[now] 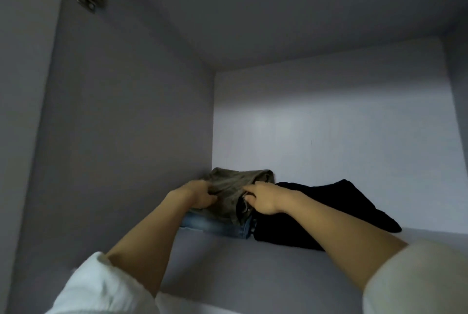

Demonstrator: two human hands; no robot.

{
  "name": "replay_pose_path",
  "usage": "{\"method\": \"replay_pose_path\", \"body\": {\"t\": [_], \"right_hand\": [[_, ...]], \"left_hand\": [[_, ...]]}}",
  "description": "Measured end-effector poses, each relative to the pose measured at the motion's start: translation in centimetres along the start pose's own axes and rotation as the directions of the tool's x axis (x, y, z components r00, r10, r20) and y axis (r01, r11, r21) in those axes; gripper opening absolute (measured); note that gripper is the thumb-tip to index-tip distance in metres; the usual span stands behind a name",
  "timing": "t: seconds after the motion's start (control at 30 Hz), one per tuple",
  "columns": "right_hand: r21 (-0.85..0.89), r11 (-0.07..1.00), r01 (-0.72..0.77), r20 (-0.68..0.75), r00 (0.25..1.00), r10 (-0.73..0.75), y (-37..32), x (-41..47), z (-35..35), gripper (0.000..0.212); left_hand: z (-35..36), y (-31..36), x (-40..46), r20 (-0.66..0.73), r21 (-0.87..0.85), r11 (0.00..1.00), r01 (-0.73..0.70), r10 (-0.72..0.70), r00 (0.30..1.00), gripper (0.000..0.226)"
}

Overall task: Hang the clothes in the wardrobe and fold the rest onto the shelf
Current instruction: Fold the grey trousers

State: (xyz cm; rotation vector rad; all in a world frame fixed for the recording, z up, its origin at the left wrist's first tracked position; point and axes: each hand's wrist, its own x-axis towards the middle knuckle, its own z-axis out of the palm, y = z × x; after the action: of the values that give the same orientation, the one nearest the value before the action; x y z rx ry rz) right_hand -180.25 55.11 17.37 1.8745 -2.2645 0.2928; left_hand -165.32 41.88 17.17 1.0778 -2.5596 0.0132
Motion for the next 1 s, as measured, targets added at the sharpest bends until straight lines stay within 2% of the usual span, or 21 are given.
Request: {"method": "replay_pose_path", "body": {"t": [0.1,0.2,0.27,0.37,0.47,0.53,0.6,0.67,0.73,0.83,0.93,1.0], "right_hand": [[0.087,0.992,0.094,-0.101,0.991,-0.085,-1.6,-4.9,-1.1,0.035],[0.197,0.956,0.216,-0.34,0.93,-0.14,-4.6,-10.2,-0.8,0.03],[0.344,0.882,0.323,-0.49,0.863,-0.125,-7.7,-13.8,0.4,0.029],[0.547,0.705,0.452,-0.564,0.821,-0.089,-12.6,-19.3,3.6,0.027],[0.714,0.53,0.459,-0.489,0.867,-0.092,-17.7,-24.9,8.6,0.025],[0.83,0.405,0.385,-0.38,0.92,-0.095,-20.9,-27.8,12.7,0.025],[0.901,0.352,0.252,-0.202,0.964,-0.175,-25.3,-30.8,17.4,0.025],[0.919,0.365,0.15,-0.037,0.953,-0.3,-29.1,-33.6,21.7,0.024],[0.913,0.393,0.112,0.083,0.891,-0.447,-33.0,-36.3,25.5,0.025],[0.89,0.451,0.068,0.277,0.706,-0.652,-40.5,-40.0,30.2,0.029],[0.849,0.521,0.084,0.438,0.437,-0.786,-49.1,-44.0,33.8,0.026],[0.848,0.523,0.09,0.464,0.354,-0.812,-53.5,-45.5,34.7,0.027]], "left_hand": [[-1.2,1.7,-6.0,-0.196,-0.017,0.998,0.067,-0.069,0.978,0.047],[-1.6,2.6,-13.8,-0.384,-0.012,0.994,0.111,-0.107,0.917,0.045],[-0.9,2.3,-19.6,-0.487,-0.048,0.992,0.116,-0.125,0.864,0.044],[1.1,1.3,-28.7,-0.551,-0.178,0.979,0.102,-0.185,0.814,0.043],[4.4,-0.3,-38.3,-0.547,-0.28,0.95,0.136,-0.275,0.79,0.039],[7.0,-1.8,-43.8,-0.506,-0.321,0.922,0.218,-0.361,0.784,0.036],[10.0,-3.7,-50.3,-0.41,-0.363,0.867,0.34,-0.477,0.778,0.034],[12.8,-5.3,-56.4,-0.307,-0.414,0.801,0.433,-0.571,0.761,0.032],[15.0,-6.6,-63.0,-0.198,-0.456,0.713,0.532,-0.664,0.721,0.03],[17.0,-9.9,-74.2,-0.049,-0.484,0.531,0.696,-0.81,0.584,0.027],[17.1,-13.4,-85.0,0.028,-0.461,0.308,0.832,-0.932,0.36,0.027],[16.2,-15.2,-89.2,0.019,-0.45,0.213,0.867,-0.969,0.247,0.026]]}}
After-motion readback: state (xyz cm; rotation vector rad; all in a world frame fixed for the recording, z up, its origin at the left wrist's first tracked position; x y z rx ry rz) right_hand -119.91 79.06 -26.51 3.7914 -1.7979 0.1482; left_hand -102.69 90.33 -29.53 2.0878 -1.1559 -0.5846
